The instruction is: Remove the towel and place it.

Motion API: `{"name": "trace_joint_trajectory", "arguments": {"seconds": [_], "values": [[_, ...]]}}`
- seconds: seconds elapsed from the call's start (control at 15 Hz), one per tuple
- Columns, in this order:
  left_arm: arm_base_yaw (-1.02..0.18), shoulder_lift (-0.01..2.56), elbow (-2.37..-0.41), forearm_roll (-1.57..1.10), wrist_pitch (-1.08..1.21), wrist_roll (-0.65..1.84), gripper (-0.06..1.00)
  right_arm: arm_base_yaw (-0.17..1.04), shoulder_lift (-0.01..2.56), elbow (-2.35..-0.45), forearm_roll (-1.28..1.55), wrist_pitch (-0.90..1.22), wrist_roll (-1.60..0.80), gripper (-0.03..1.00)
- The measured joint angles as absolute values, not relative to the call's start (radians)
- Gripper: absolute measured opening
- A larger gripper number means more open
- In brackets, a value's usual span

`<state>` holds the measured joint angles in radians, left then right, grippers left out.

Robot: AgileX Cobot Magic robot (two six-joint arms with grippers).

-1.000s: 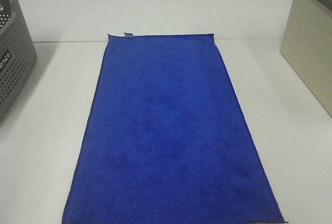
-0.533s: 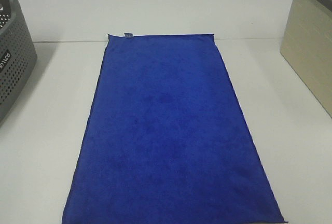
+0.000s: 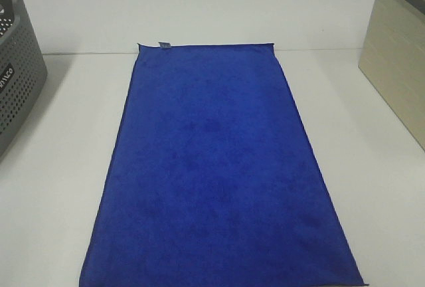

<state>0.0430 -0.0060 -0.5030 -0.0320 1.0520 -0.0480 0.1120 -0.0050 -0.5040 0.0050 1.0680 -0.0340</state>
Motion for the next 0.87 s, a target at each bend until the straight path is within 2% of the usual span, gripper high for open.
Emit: {"name": "trace_joint_trajectory", "arguments": {"seconds": [0.87], "values": [[0.043,-0.006,-0.502,-0.032,1.051,-0.043,0.71,0.112,-0.005,-0.503,0.005,1.068,-0.034,0.67]]}}
